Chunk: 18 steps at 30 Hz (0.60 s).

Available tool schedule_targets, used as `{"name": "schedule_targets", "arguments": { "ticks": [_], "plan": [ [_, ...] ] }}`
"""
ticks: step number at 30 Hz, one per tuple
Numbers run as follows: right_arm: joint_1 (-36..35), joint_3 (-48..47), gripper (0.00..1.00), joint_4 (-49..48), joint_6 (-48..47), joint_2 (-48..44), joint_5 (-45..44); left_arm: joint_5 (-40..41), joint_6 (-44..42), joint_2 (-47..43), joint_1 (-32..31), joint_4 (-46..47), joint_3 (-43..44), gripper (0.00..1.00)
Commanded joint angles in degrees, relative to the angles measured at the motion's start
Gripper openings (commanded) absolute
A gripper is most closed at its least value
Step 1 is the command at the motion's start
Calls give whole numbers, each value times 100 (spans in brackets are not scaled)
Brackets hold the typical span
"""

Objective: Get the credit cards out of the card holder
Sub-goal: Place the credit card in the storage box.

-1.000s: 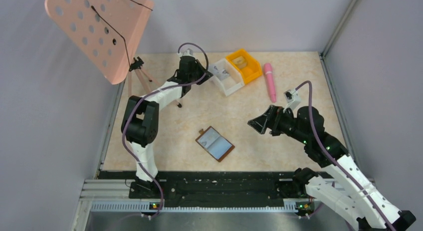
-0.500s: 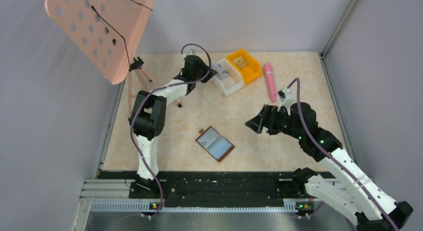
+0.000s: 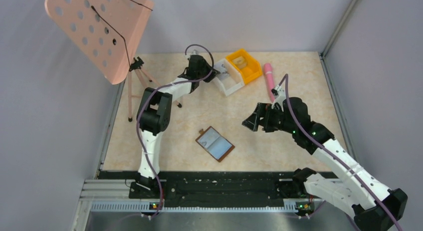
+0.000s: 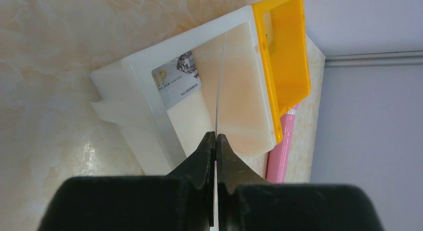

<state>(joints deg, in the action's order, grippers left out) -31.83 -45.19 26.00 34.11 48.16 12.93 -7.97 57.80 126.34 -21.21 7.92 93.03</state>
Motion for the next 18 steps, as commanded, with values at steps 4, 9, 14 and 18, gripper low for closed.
{"name": "schedule_targets", "arguments": {
  "ticks": [4, 9, 14, 18],
  "plan": [
    [115, -362, 90, -346, -65, 161, 124, -82, 72, 271, -3, 34, 527, 0],
    [172, -448, 90, -389, -56, 367, 245, 43, 253, 366, -1, 83, 584, 0],
    [254, -484, 90, -362, -118, 362, 232, 73, 389, 435, -6, 107, 603, 0],
    [399, -489, 90, -350, -70, 295, 324, 166, 424, 446, 2, 60, 611, 0]
  ]
}}
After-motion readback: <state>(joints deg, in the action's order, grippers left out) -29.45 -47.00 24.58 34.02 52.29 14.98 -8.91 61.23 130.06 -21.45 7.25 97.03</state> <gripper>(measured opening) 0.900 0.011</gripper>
